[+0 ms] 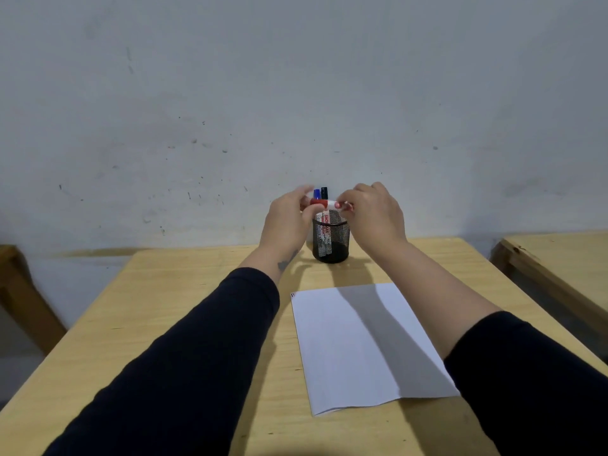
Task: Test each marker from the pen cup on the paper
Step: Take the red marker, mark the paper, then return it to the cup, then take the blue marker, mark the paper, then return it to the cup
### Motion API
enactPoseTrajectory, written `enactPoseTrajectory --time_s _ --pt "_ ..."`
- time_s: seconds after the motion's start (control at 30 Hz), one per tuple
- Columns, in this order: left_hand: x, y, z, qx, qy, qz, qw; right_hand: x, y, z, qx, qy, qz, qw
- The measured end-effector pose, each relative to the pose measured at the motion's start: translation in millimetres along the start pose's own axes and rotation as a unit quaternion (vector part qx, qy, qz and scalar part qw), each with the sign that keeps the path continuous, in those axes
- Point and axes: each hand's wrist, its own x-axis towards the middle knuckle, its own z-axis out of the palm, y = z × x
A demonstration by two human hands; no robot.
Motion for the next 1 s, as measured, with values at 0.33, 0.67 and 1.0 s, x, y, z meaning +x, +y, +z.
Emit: enactPoseTrajectory --time_s 0.33,0.67,1.0 --pt "13 -28 47 0.030 -0.049 -0.103 0.993 72 9 7 0.273 0.044 0.200 0.940" --pt "29 -62 82 -0.012 -0.026 -0.087 0.996 69 15 76 0.127 -0.134 0.239 0.953" --pt "26 -72 85 -0.040 -0.011 -0.095 0.995 74 -4 77 0.140 -0.099 0.199 0.965"
